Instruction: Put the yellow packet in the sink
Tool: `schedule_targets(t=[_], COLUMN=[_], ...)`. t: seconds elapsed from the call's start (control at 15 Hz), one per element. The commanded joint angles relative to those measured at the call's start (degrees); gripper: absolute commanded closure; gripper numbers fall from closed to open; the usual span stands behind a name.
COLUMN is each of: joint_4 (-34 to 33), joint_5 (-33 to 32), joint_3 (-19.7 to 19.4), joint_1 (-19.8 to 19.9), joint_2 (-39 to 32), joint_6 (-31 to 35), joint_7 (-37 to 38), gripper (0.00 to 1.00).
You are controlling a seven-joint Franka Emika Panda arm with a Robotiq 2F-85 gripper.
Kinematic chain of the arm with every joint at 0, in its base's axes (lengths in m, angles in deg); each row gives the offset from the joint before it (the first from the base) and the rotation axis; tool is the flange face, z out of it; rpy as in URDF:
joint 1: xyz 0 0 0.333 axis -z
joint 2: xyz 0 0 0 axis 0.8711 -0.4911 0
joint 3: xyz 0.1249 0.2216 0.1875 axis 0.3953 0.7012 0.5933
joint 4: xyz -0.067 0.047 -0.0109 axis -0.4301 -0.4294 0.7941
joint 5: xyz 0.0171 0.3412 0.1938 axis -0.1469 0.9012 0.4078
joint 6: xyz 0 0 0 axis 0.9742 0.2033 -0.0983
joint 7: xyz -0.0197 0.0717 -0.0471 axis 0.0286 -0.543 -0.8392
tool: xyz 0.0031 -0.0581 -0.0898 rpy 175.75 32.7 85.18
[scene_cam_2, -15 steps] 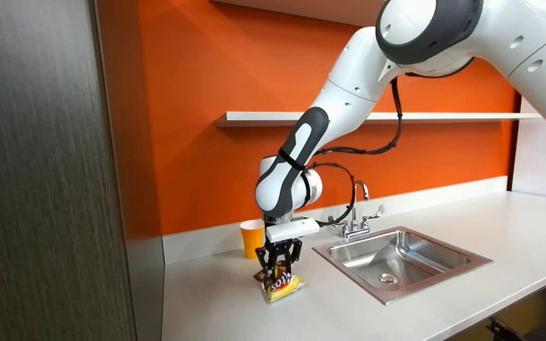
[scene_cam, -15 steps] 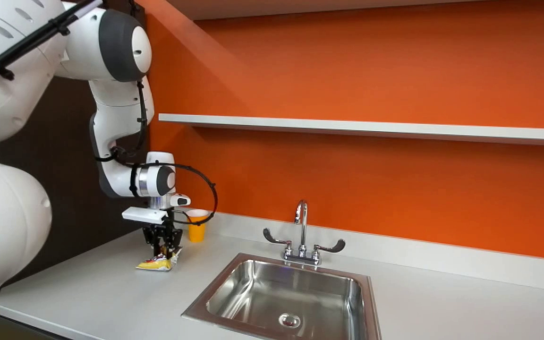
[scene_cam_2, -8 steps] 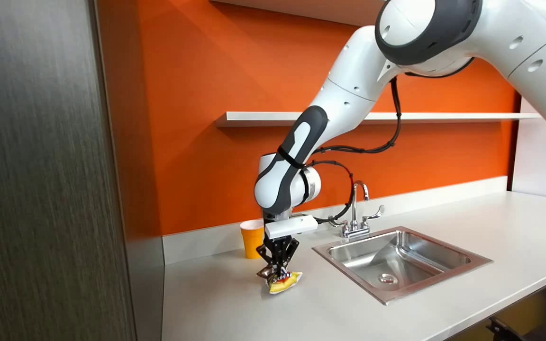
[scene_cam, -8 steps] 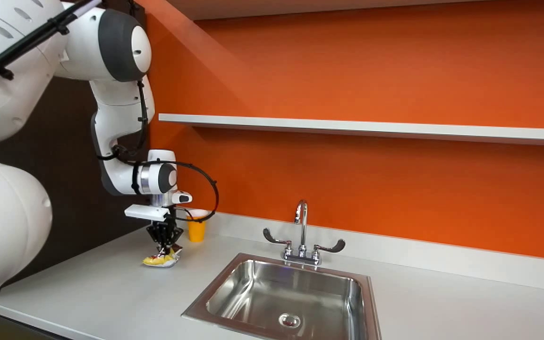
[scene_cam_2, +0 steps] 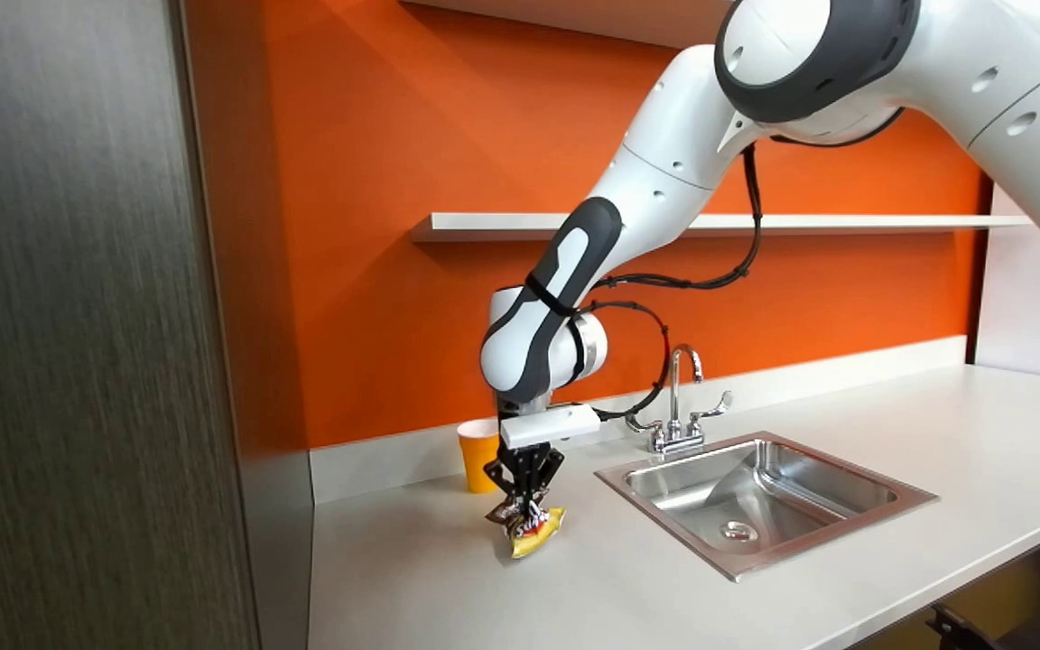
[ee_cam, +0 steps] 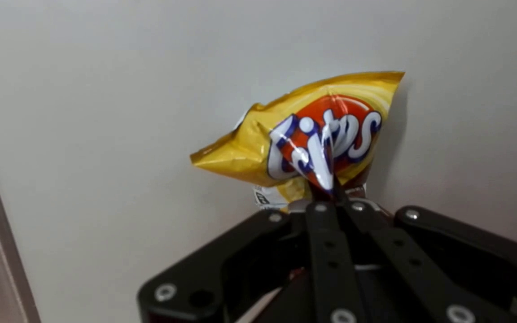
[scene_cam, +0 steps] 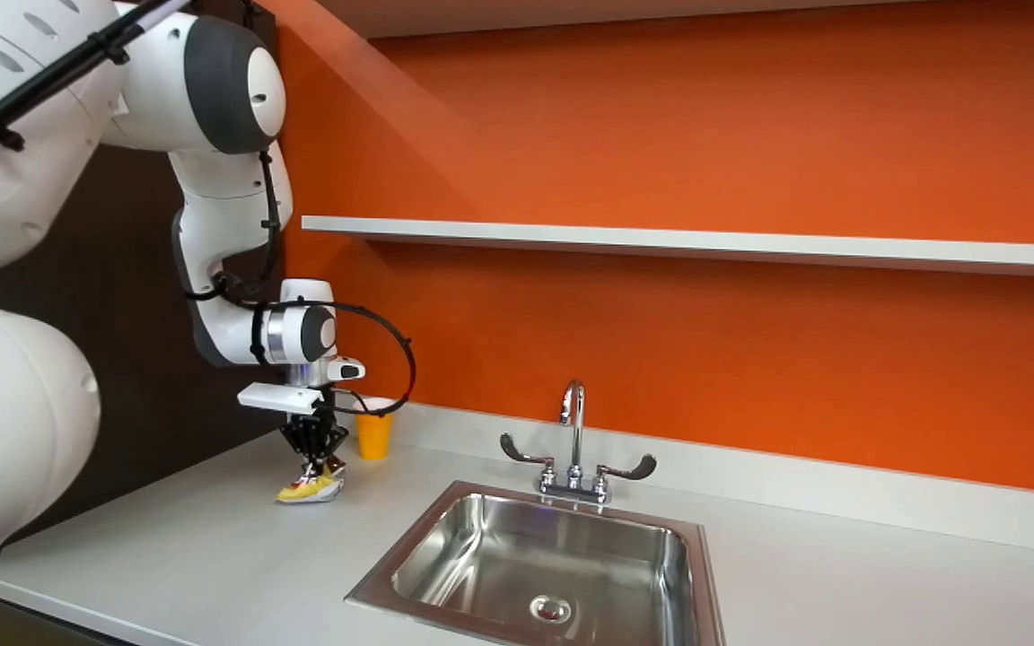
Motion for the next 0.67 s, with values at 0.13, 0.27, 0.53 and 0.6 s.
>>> schedule_targets(t=[0.13, 0.27, 0.53, 0.6], joint_4=[0.16, 0.80, 2.30, 2.76], joint_5=[-0.77, -0.62, -0.42, -0.47], joint_3=[-0.82, -0.93, -1.52, -1.79], joint_1=[-0.47, -0.19, 0.43, 0.55], joint_2=[3.89, 5.31, 7.66, 8.11], joint_6=[-1.94, -1.89, -1.50, -1.28], joint_7=[0.45, 0.61, 1.10, 1.30], gripper=[1.00, 1.00, 1.00, 1.00])
